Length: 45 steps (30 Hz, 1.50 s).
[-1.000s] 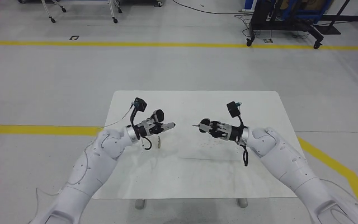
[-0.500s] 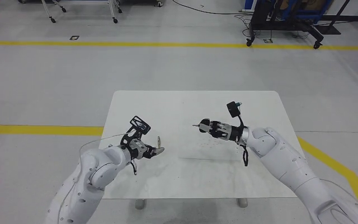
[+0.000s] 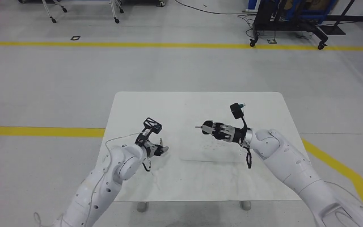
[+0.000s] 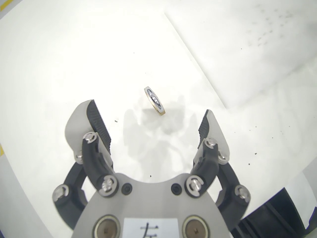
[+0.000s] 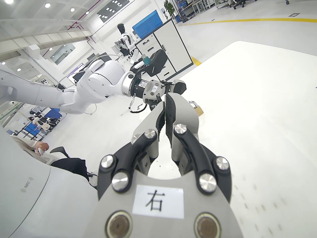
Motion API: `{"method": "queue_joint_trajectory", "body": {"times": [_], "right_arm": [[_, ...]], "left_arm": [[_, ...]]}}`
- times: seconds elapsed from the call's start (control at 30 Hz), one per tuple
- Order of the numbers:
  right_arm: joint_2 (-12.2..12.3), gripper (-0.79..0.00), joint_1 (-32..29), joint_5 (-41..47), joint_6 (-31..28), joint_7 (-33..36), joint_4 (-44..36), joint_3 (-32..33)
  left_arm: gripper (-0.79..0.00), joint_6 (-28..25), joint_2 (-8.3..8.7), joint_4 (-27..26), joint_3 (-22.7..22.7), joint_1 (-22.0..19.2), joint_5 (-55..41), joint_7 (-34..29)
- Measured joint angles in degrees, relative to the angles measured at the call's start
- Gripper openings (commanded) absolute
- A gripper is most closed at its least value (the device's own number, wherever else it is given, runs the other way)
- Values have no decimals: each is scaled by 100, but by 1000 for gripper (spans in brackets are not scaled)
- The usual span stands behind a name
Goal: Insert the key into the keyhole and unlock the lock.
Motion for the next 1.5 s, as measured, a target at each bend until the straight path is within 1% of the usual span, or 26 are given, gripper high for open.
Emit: {"method": "queue_joint_trajectory", "body": {"times": [0.03, 0.07, 0.1, 0.13, 0.17, 0.3, 0.43, 0.5, 0.53, 0.57, 0.73, 0.93, 1.33, 1.4, 1.5], "right_arm": [[0, -785, 0, 0, 0, 0, 0, 0], [0, -785, 0, 0, 0, 0, 0, 0], [0, -785, 0, 0, 0, 0, 0, 0], [0, -785, 0, 0, 0, 0, 0, 0], [0, -785, 0, 0, 0, 0, 0, 0], [0, -785, 0, 0, 0, 0, 0, 0], [0, -785, 0, 0, 0, 0, 0, 0], [0, -785, 0, 0, 0, 0, 0, 0], [0, -785, 0, 0, 0, 0, 0, 0], [0, -785, 0, 0, 0, 0, 0, 0], [0, -785, 0, 0, 0, 0, 0, 0], [0, -785, 0, 0, 0, 0, 0, 0], [0, -785, 0, 0, 0, 0, 0, 0], [0, -785, 0, 0, 0, 0, 0, 0], [0, -785, 0, 0, 0, 0, 0, 0]], "left_arm": [[-222, 6, -18, 53, 46, -44, -10, 6], [-292, 5, -34, 103, 85, -84, -22, 12], [-339, -2, -53, 165, 129, -131, -33, 19], [-406, -9, -67, 207, 160, -163, -38, 22], [-422, -9, -79, 247, 187, -194, -32, 23], [-536, 90, -129, 373, 284, -304, 69, 26], [-554, 209, -168, 463, 383, -388, 264, -83], [-625, 264, -193, 525, 468, -439, 428, -185], [-665, 290, -205, 547, 498, -460, 480, -211], [-785, 307, -216, 566, 524, -475, 509, -225], [-785, 312, -255, 568, 555, -482, 525, -204], [-785, 212, -264, 541, 479, -410, 497, -126], [-785, 59, -296, 575, 327, -414, 367, -93], [-736, 52, -295, 556, 290, -397, 370, -97], [-717, 67, -294, 539, 246, -369, 394, -129]]}}
